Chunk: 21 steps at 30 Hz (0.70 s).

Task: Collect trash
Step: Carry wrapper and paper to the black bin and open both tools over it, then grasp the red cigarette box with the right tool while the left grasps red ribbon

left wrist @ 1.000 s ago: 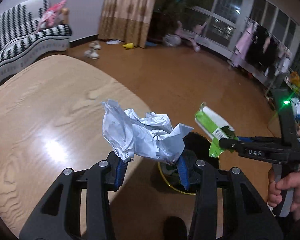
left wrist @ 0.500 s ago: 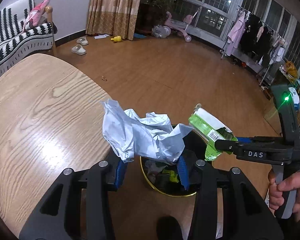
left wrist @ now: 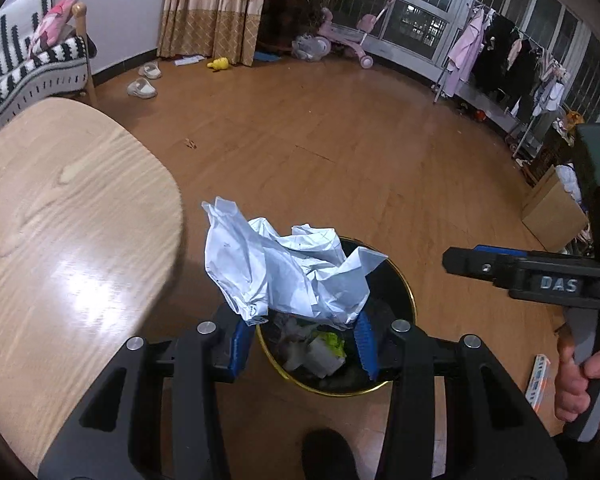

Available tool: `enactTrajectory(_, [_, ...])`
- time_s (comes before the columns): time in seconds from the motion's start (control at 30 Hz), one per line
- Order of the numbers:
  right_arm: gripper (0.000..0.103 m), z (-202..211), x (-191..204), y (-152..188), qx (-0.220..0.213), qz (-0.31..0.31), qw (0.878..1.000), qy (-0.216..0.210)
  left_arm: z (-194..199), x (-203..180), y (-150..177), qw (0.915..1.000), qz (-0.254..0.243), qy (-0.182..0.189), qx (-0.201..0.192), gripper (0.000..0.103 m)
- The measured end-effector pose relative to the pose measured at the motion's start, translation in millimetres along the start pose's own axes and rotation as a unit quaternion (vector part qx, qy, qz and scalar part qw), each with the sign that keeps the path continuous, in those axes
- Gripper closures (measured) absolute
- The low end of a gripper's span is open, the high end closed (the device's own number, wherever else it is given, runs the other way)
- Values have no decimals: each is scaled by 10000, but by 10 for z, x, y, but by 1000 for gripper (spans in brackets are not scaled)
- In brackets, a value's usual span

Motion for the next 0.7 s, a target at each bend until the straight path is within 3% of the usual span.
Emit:
enactTrajectory(0.13, [41, 99, -118, 0, -104, -135, 9998, 43, -148, -161, -28, 9993, -53, 349, 114, 57])
enactTrajectory(0.27, [41, 194, -229, -21, -229, -306, 9993, 38, -207, -329, -47, 9987, -176, 467, 76, 28])
enactTrajectory(0.43, [41, 253, -139, -23, -299, -256, 9992, 29, -209, -365, 8, 9984, -220, 508, 86, 24])
enactTrajectory(0.7, [37, 172, 330, -71, -284, 96, 9995, -10, 164, 58, 48, 9996, 33, 238, -123, 14])
Point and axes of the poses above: each gripper's, at about its wrist camera, not at the fingertips, and z roughly against the way its jaws point, x to its left, y to its underside, the point moved 6 cm from there along -z, roughly the way its jaws point, and after that the axes turned 10 degrees about x, right-handed, at the moved point
